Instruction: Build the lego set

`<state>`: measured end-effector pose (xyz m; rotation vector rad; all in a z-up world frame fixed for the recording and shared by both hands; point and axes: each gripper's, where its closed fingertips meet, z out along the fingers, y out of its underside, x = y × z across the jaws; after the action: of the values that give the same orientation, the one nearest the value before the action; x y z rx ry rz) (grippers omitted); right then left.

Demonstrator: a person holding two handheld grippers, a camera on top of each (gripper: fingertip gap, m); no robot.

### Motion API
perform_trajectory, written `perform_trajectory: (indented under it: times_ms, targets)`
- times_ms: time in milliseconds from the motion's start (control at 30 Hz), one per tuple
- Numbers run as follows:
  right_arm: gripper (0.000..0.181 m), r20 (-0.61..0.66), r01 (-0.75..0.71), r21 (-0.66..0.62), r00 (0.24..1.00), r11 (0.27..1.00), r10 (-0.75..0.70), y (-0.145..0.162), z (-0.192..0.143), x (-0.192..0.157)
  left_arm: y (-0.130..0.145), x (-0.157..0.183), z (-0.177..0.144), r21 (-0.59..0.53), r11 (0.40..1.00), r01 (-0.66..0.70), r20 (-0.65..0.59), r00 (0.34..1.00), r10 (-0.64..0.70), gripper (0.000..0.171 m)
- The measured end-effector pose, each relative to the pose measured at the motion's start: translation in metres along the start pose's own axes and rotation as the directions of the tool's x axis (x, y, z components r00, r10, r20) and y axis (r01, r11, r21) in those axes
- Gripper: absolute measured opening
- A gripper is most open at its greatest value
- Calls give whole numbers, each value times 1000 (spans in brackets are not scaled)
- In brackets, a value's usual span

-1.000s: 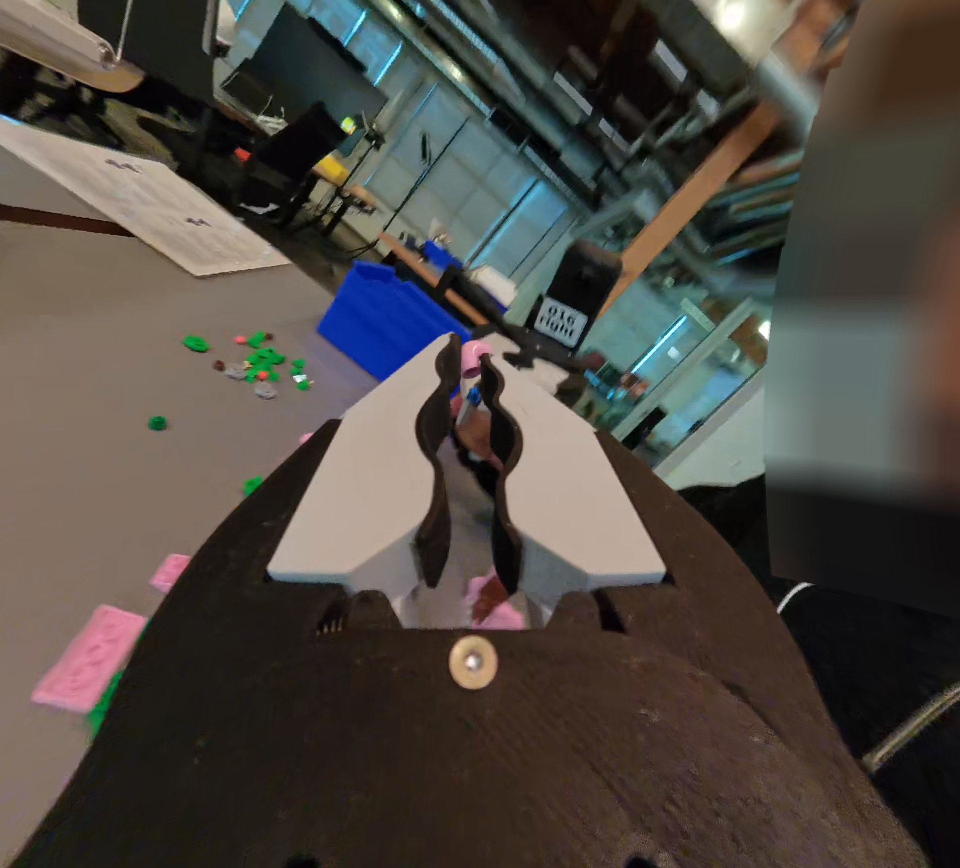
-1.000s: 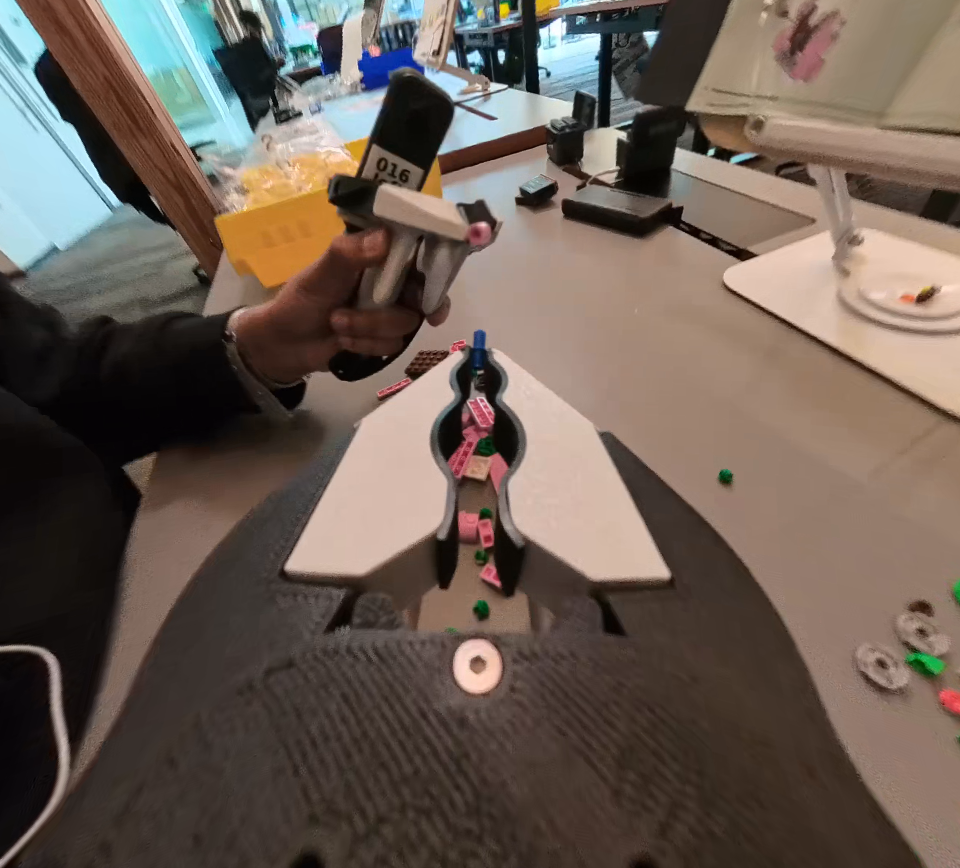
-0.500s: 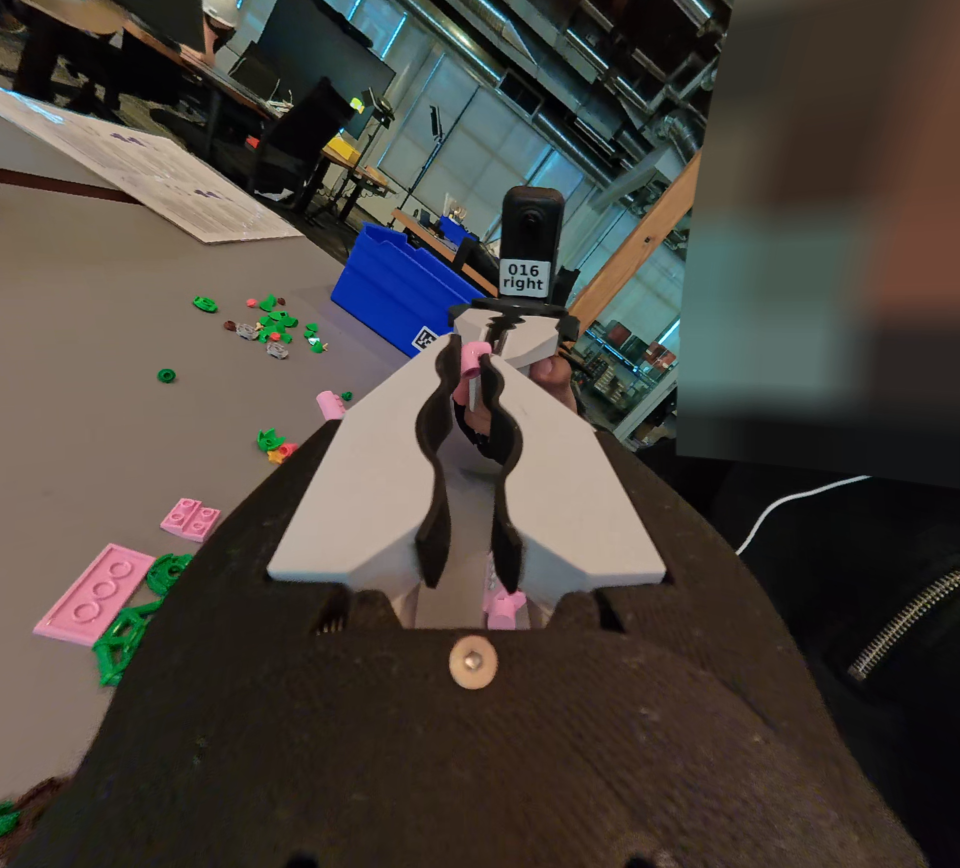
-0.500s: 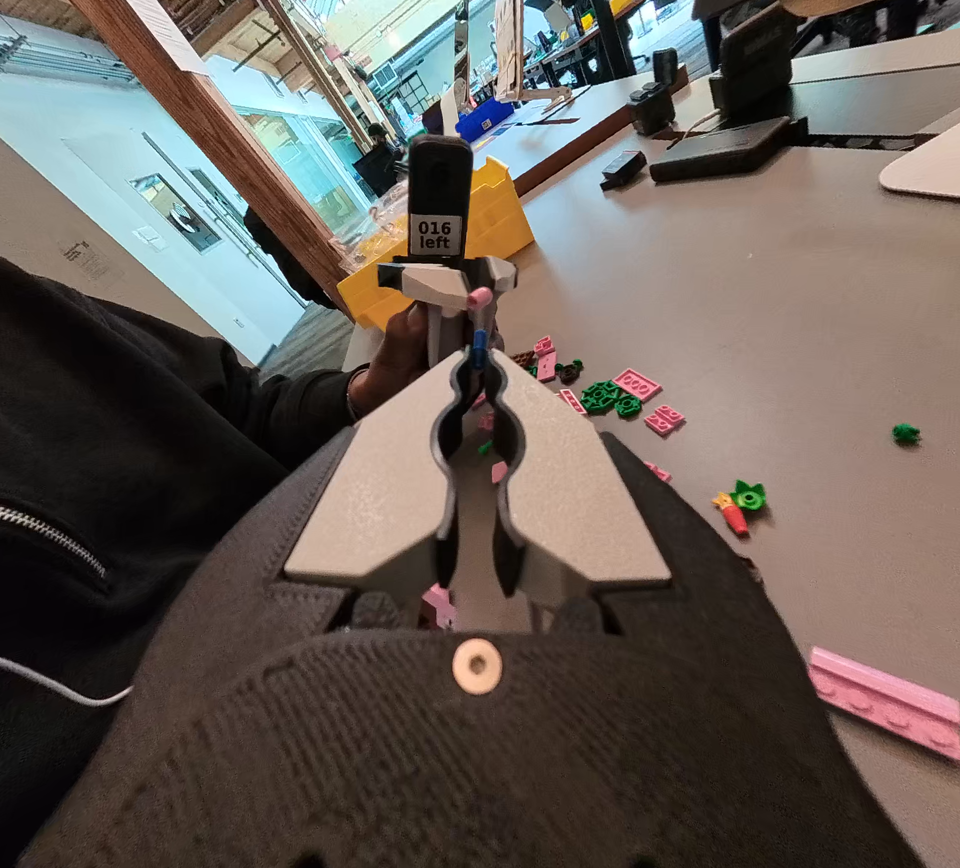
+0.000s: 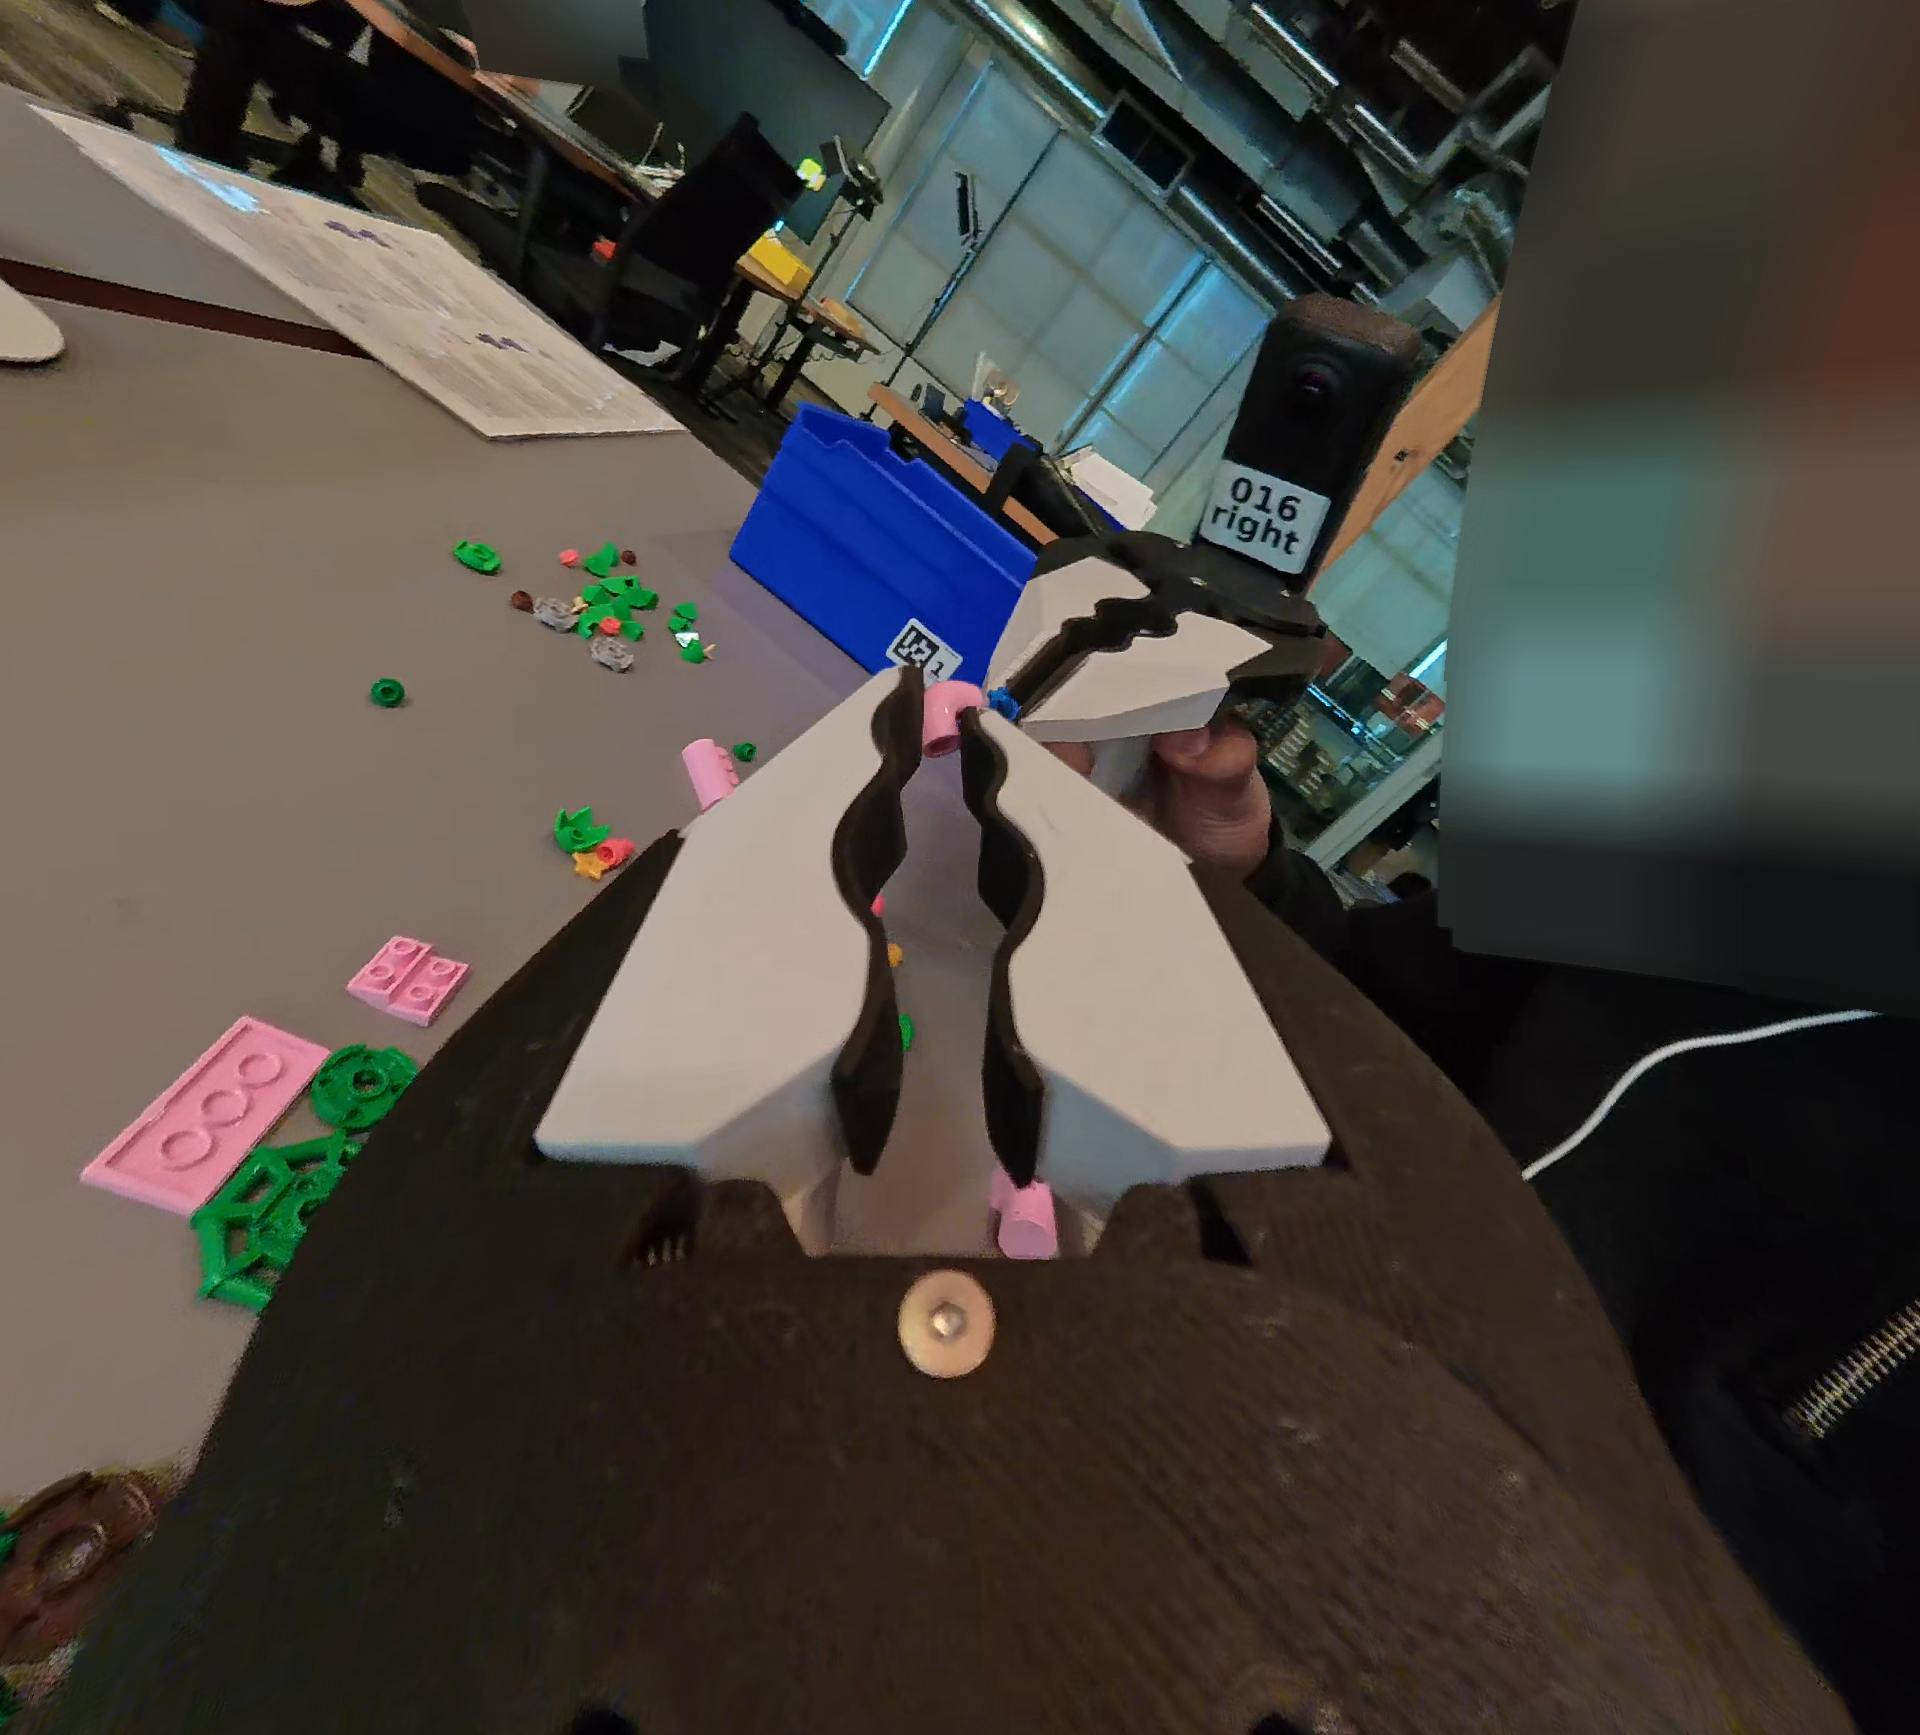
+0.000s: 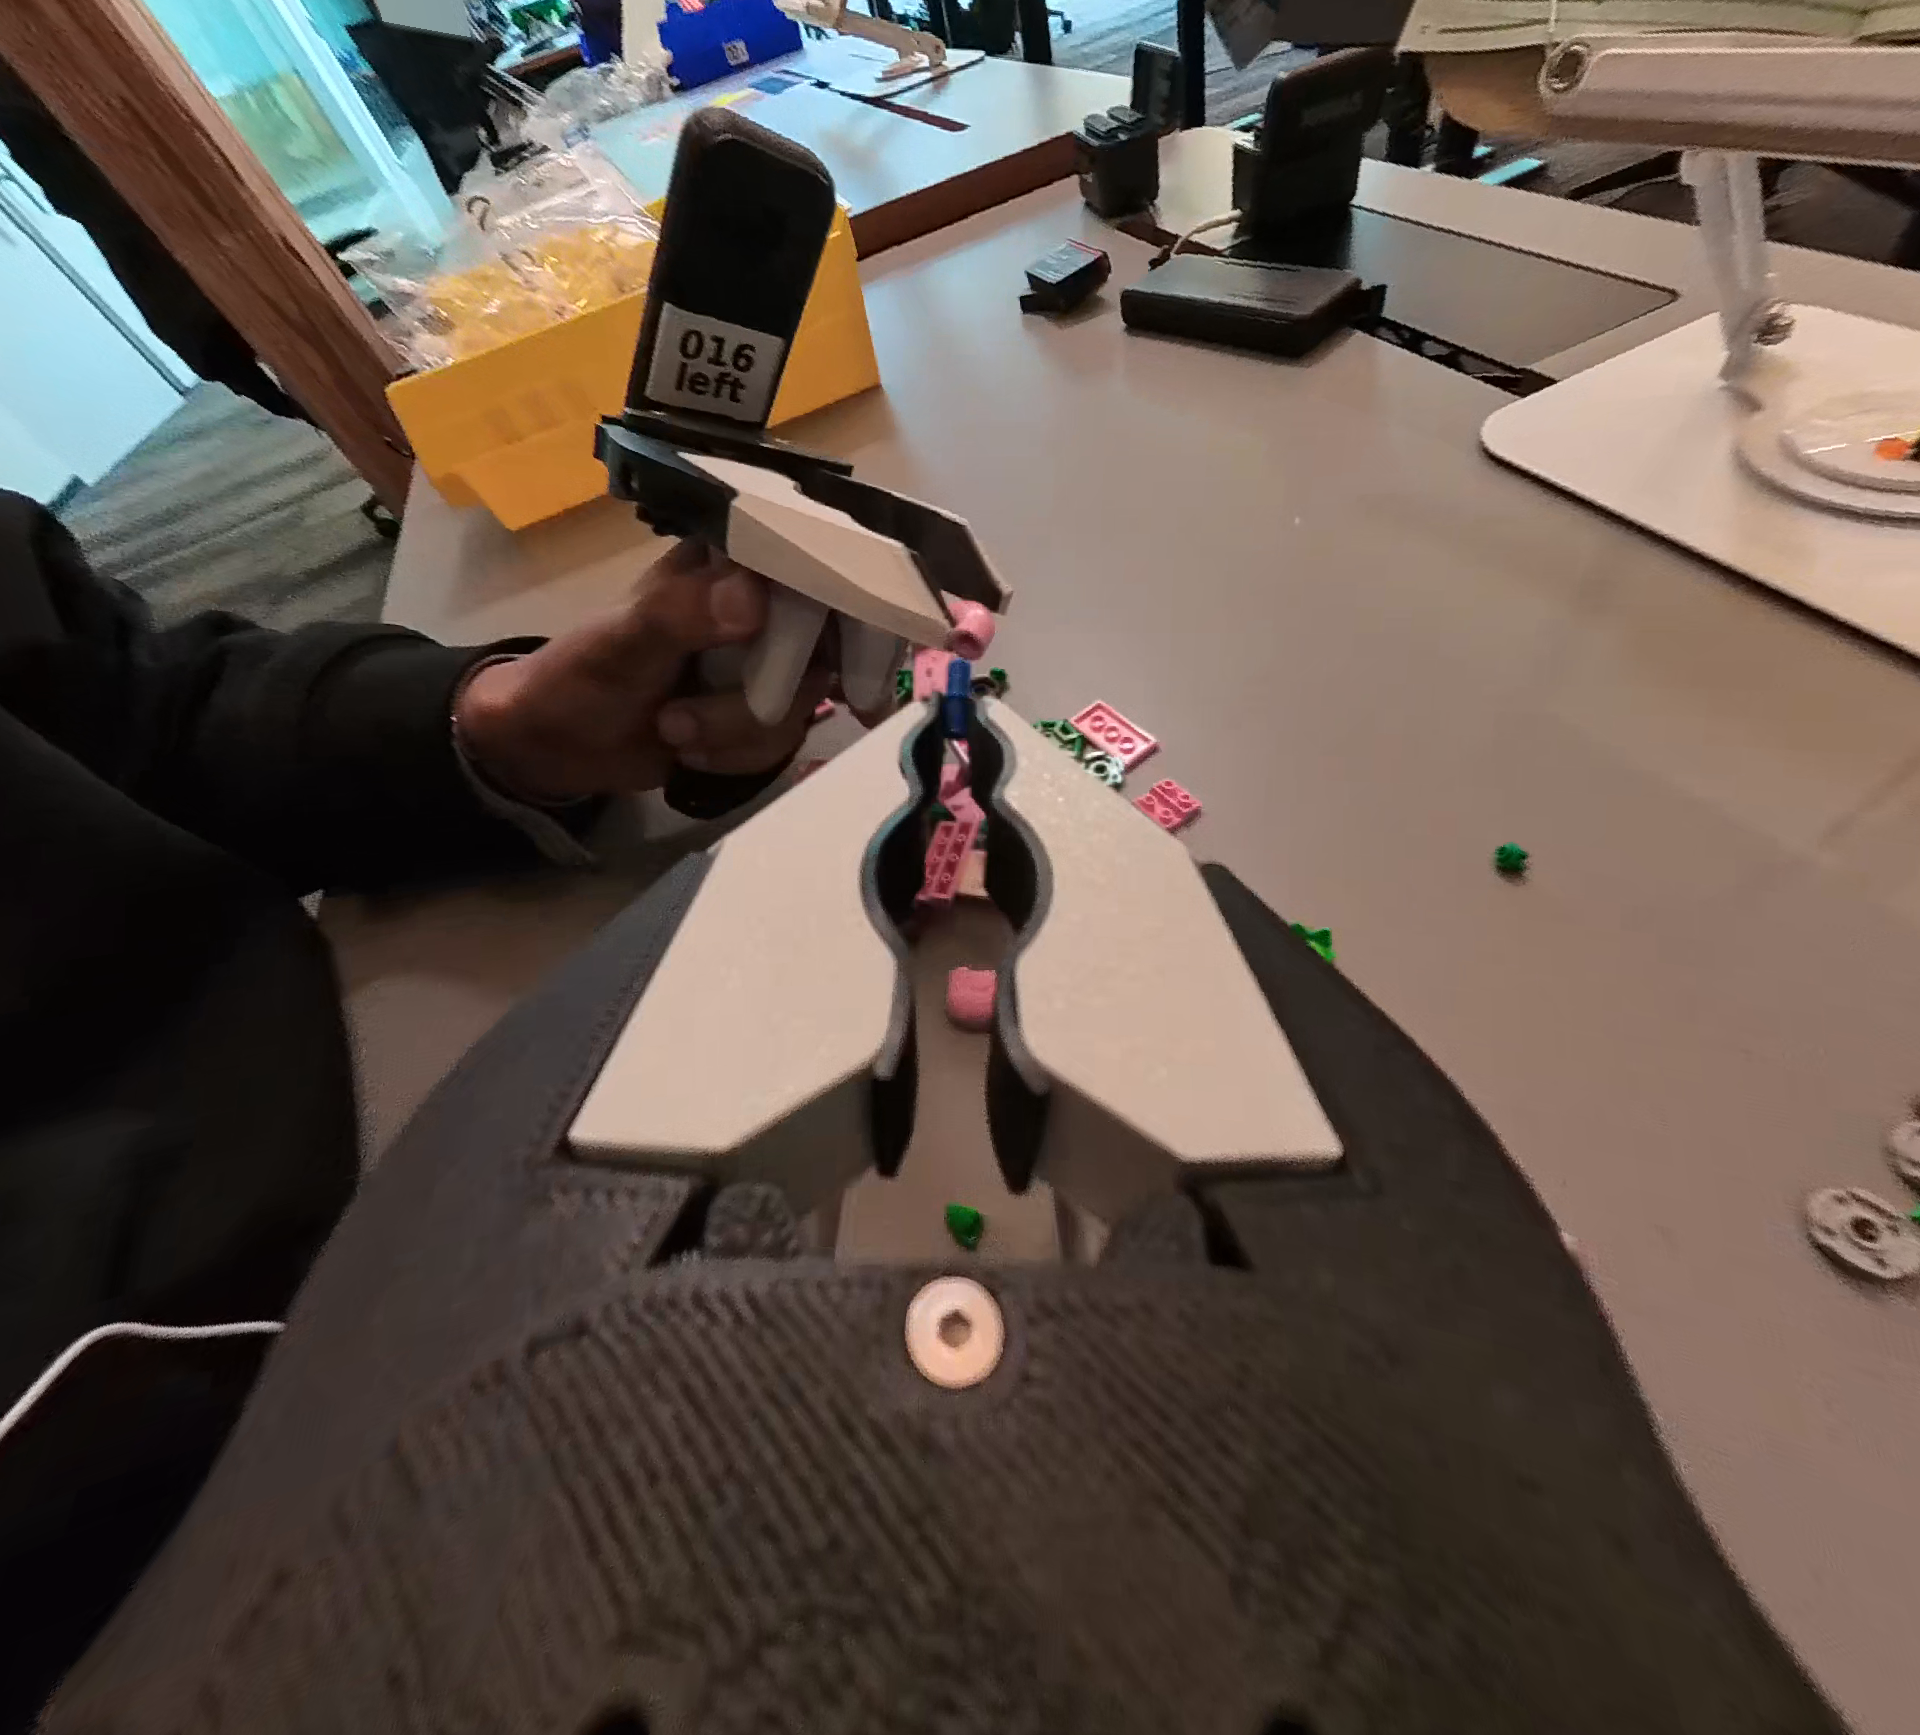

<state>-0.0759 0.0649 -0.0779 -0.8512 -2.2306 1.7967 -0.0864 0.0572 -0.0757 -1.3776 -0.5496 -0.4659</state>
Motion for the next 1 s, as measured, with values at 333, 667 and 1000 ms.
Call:
perform_trajectory:
  times_ms: [333,667,1000]
  targets:
    - [2,-49,17,-44,999,999,-19,10,5,7,7,-7,3,-86,980,-177,156,970,189,3]
    - [2,-76,44,-60,996,997,-48,16,9,11,10,-7,5,-93,975,-201,181,960,215,2]
    - [2,-111,250,-76,960,965,-257,14,7,10,14,-10,4,-110,984,-137,152,976,153,1]
